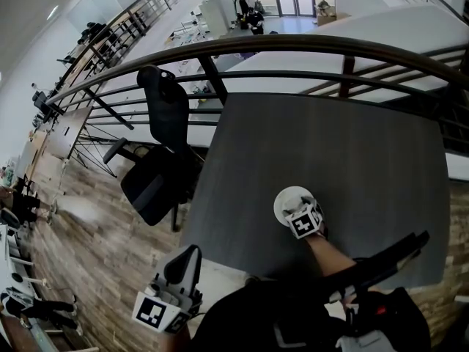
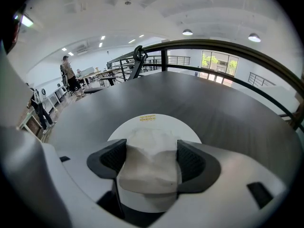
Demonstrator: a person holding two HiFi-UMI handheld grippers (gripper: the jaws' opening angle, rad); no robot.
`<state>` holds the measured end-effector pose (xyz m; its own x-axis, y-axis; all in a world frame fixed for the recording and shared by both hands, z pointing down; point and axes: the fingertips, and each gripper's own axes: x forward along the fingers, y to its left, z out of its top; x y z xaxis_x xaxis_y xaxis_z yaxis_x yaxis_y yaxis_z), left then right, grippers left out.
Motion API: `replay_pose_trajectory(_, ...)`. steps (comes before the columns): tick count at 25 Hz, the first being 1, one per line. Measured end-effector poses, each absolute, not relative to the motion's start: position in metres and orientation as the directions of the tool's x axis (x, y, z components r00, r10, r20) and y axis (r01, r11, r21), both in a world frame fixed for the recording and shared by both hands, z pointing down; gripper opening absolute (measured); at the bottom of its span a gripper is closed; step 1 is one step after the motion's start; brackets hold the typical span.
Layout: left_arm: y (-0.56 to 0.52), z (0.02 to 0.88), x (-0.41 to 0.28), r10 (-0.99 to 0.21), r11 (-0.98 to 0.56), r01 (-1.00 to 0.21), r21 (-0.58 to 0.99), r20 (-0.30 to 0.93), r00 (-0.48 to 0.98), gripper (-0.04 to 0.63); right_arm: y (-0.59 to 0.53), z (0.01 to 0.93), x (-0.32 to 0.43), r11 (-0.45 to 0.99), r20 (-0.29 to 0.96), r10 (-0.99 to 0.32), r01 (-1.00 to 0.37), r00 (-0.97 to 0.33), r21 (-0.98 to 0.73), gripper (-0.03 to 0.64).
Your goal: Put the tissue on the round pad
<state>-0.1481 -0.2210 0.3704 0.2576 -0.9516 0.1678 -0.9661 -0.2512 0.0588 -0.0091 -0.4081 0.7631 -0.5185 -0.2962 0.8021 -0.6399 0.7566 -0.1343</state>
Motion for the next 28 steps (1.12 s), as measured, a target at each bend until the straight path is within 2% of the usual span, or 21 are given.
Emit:
replay_pose_trajectory(10,-0.213,0.377,-0.157,-0.953,-0.242,-0.968,0.062,0.173,0.250,0.003,-0.408,0.768,-0.013,0.765,0.803,-0.294,-0.631,-0.518,-0.126,0.325)
replay_pose_trajectory(11,-0.212,0.378,-0.158,-0.952,-0.242,-0.968,0.061,0.177,0.249,0.003,-0.408,0.769,-0.013,0.765,0.803,-0.292,-0.631,-0.519,-0.129,0.360)
replay_pose_trajectory(13,-0.212,0.377,-0.158,-0.952,-0.249,-0.966,0.061,0.167,0.256,0.003,-0.409,0.766,-0.015,0.763,0.794,-0.303,-0.634,-0.528,-0.130,0.374)
replay_pose_trajectory(24,-0.216,0.391,-0.170,-0.938,-0.310,-0.948,0.078,0.138,0.318,0.003,-0.426,0.717,-0.026,0.722,0.670,-0.501,-0.692,-0.548,-0.025,0.374)
replay_pose_trajectory(28,-0.215,0.393,-0.167,-0.920,-0.366,-0.927,0.085,0.117,0.374,0.003,-0.422,0.685,-0.025,0.687,0.590,-0.569,-0.725,-0.574,-0.043,0.362)
